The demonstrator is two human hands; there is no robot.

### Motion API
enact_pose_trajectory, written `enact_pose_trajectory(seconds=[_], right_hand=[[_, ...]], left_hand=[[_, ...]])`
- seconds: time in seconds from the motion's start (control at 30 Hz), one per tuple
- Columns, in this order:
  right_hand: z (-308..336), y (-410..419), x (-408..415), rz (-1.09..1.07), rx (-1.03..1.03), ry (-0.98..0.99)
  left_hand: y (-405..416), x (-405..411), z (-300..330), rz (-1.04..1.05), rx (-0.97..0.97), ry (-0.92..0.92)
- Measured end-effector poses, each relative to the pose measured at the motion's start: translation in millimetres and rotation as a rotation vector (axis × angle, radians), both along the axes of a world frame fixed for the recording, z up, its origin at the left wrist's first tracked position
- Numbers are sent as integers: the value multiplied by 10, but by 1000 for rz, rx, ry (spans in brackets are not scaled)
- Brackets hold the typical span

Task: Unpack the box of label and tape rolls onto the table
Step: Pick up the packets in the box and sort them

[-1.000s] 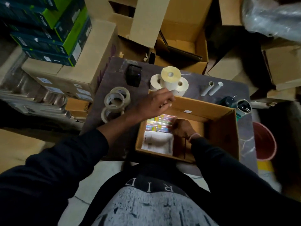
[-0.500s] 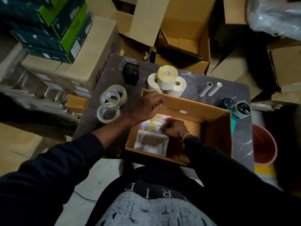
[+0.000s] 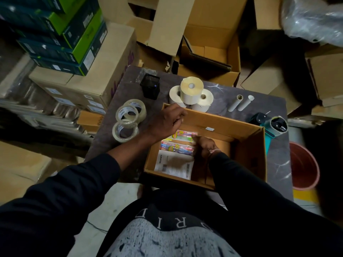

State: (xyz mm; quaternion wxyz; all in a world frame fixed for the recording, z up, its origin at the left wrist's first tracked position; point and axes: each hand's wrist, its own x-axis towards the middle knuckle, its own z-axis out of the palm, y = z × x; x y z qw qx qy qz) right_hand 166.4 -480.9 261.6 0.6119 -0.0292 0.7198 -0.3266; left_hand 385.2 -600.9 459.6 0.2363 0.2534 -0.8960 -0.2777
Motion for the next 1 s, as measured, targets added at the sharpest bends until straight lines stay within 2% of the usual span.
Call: enact_pose_trajectory(seconds=[0.03,0.07,0.1,0.17,0.27,0.4,0.53,0.67,0.73,0.9,1.0], right_hand=[[-36,-37,-40,-116,-7,-31],[129,-61,-2,-145,-10,-47],[541,-78,144,-166,-15,-61],[976,-73,282,-82,-24,-25],[1008,48,195,53,-18,122],[950,163,136,50,-28,25],[1000,116,264,62,-94,7],[1056,120,287,168,-199,215],[1156,127,256,192,-205,239],[1690,170,-3,318,-224,191],[2097,252,-193,434,-288,199]], left_hand=[[-10,-2,-8,-8,1,-13],[-17,-4,-9,-19,5,-28],[-24,-5,0,-31,15,-52],[-39,-16,27,-74,34,-155],[-86,-67,77,-196,55,-376],[-122,-151,110,-238,89,-512],[-113,-161,76,-244,90,-552],[-134,-152,79,-259,108,-527],[-160,-166,111,-273,120,-520],[-248,-208,213,-393,182,-568],[-279,-275,303,-458,314,-566]])
